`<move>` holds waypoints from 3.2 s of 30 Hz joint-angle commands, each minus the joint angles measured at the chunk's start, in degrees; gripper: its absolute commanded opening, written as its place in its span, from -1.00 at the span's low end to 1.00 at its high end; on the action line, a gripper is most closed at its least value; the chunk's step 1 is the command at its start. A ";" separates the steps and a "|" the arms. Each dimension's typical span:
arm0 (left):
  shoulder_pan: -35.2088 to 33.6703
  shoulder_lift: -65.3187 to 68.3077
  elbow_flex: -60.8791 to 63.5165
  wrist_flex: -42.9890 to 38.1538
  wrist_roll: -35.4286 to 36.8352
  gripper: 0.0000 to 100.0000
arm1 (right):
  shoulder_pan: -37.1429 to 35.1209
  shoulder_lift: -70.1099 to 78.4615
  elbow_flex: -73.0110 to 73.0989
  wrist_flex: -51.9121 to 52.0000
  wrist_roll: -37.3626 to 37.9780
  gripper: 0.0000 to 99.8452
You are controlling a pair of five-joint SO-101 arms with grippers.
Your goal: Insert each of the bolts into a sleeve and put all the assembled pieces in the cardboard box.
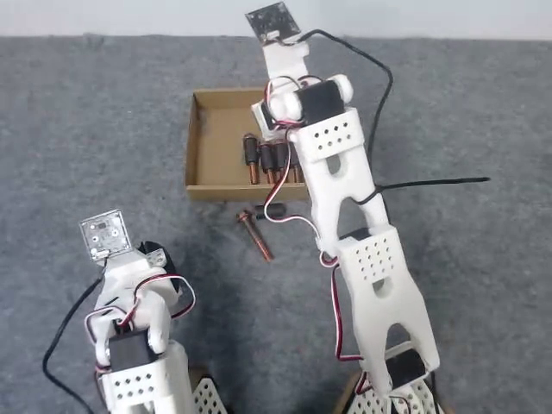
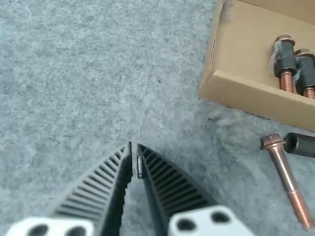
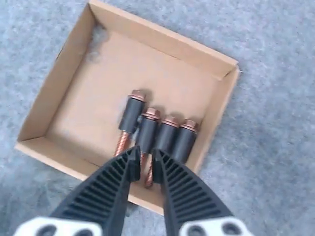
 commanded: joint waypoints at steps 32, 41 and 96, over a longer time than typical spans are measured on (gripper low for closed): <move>0.00 -1.14 -0.75 -0.09 -0.88 -0.98 | -1.63 -39.43 59.52 2.33 13.71 -0.99; 0.00 -1.14 -0.75 -0.09 -0.88 -0.98 | -7.08 -42.42 70.95 -1.36 32.44 -0.99; 0.00 -1.14 -0.75 0.26 -0.97 -0.98 | -9.27 -33.80 88.35 -35.74 56.97 -0.70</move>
